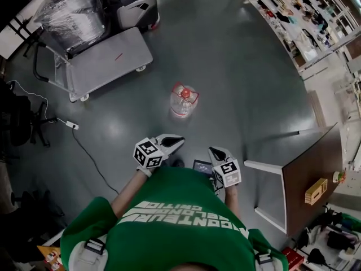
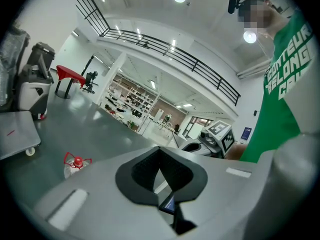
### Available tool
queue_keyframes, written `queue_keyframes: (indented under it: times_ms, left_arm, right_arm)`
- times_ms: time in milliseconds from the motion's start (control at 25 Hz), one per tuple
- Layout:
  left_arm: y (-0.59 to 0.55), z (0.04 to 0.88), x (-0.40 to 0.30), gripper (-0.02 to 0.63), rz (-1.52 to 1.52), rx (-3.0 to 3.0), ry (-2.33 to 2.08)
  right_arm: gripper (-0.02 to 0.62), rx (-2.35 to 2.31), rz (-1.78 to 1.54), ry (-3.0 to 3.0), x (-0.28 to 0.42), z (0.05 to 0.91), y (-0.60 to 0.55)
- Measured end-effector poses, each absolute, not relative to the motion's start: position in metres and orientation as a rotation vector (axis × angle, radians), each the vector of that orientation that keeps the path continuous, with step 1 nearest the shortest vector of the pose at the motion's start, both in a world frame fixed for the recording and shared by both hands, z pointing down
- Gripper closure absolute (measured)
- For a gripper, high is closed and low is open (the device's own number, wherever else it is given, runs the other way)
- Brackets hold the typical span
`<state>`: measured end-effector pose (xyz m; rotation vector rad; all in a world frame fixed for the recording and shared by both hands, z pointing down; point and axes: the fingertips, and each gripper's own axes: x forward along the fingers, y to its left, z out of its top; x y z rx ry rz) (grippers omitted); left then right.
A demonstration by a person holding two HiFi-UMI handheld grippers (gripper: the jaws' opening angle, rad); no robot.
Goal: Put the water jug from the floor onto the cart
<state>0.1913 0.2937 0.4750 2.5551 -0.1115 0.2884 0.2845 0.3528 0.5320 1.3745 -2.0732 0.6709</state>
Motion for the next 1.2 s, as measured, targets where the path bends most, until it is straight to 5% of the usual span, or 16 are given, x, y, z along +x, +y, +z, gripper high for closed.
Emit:
queue_keyframes:
  times_ms: [1200]
  left_arm:
    - [0.172, 0.471, 0.109, 0.597, 0.248, 2.601, 0.033]
  right_arm:
    - [0.603, 1.27, 0.632, -2.0, 0.211, 0.533, 0.238]
